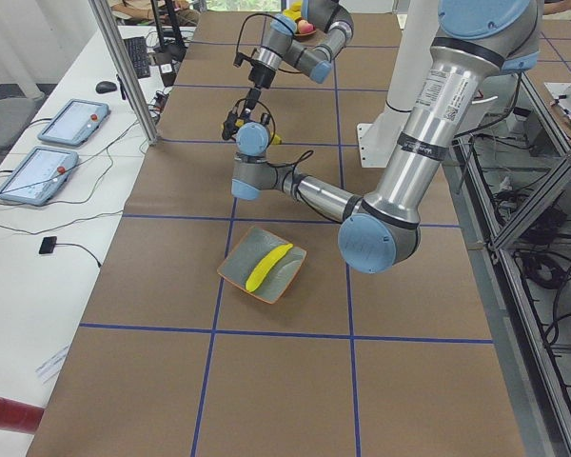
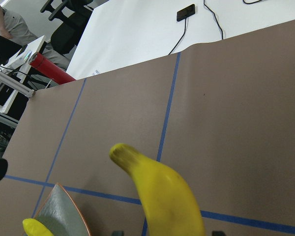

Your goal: Transfer all bananas from basket to plate

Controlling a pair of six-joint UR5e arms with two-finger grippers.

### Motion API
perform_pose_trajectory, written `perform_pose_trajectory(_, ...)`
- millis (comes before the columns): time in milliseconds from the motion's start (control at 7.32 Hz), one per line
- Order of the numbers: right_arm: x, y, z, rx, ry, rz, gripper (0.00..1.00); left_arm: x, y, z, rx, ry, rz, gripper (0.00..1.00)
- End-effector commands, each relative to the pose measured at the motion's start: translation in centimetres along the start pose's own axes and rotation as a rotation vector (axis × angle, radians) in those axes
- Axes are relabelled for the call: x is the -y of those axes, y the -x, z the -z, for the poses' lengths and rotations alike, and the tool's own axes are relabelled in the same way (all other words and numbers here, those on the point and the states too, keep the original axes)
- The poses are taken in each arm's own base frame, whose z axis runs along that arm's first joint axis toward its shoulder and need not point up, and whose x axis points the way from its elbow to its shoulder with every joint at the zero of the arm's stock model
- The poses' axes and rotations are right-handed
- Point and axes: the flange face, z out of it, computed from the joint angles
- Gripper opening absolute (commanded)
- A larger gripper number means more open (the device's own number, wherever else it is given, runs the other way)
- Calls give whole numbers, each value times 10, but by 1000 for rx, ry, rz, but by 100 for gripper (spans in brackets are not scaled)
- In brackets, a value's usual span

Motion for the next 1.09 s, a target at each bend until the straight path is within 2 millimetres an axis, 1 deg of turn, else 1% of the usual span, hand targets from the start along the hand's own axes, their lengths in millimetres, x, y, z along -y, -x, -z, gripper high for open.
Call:
perform_pose_trajectory(0, -3, -61, 31, -31, -10, -6, 100, -12, 26, 16, 40, -5, 40, 0)
perform_pose_trajectory(137, -2, -109, 40, -83, -16, -5, 100, -24, 54, 43, 86, -26, 83, 0)
perform_pose_trajectory(273, 12, -144, 51, -156, -9, -3, 100, -21, 74, 83, 126, -77, 97, 0)
perform_pose_trajectory(410, 30, -166, 67, -221, 48, 31, 100, -8, 80, 127, 146, -73, 15, 0)
perform_pose_trajectory(547, 36, -197, 86, -270, 66, 103, 100, -30, 107, 155, 191, -58, -123, 0)
perform_pose_trajectory(683, 44, -237, 105, -304, 91, 159, 100, -53, 142, 167, 244, -25, -268, 0)
perform_pose_trajectory(820, 57, -274, 126, -324, 128, 190, 100, -59, 171, 170, 276, 12, -408, 0)
perform_pose_trajectory(957, 65, -303, 148, -340, 152, 248, 100, -64, 190, 172, 292, 50, -558, 0)
